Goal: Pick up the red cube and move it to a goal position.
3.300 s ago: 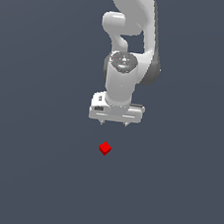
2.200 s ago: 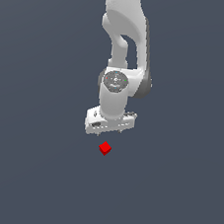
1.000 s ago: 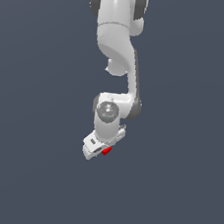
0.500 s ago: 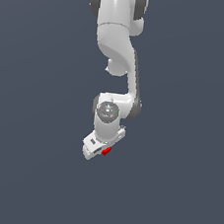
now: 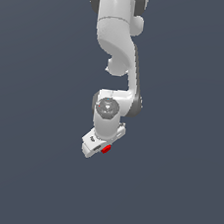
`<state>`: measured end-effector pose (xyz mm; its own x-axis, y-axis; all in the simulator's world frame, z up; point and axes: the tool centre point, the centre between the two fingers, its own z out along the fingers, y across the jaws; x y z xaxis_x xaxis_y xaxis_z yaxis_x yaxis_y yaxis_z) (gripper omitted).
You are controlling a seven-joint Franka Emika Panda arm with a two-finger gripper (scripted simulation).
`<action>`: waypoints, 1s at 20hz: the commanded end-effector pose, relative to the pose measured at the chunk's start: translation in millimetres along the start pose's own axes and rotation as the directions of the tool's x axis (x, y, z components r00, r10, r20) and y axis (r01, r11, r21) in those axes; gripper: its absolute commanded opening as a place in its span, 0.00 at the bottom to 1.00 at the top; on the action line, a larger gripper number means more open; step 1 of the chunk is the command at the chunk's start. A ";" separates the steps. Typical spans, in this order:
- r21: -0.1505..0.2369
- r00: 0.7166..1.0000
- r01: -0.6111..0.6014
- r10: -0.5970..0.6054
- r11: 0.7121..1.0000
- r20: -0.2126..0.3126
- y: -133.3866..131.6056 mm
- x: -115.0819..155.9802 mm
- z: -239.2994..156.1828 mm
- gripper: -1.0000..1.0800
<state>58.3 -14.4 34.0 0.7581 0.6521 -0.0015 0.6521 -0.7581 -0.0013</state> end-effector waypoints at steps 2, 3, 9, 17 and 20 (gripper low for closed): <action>-0.001 1.000 0.000 0.000 1.000 -0.001 0.3 -3.5 -17.1 0.00; -0.002 1.000 0.000 0.000 1.000 -0.001 0.0 -4.7 -23.2 0.00; -0.002 1.000 0.001 -0.001 1.000 -0.001 -0.9 -15.9 -72.7 0.00; -0.002 1.000 0.001 -0.001 1.000 0.000 -2.0 -36.0 -165.2 0.00; -0.002 1.000 0.002 -0.002 1.000 -0.001 -2.2 -43.3 -200.8 0.00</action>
<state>27.8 -38.7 216.5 0.7572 0.6532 -0.0008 0.6532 -0.7572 0.0005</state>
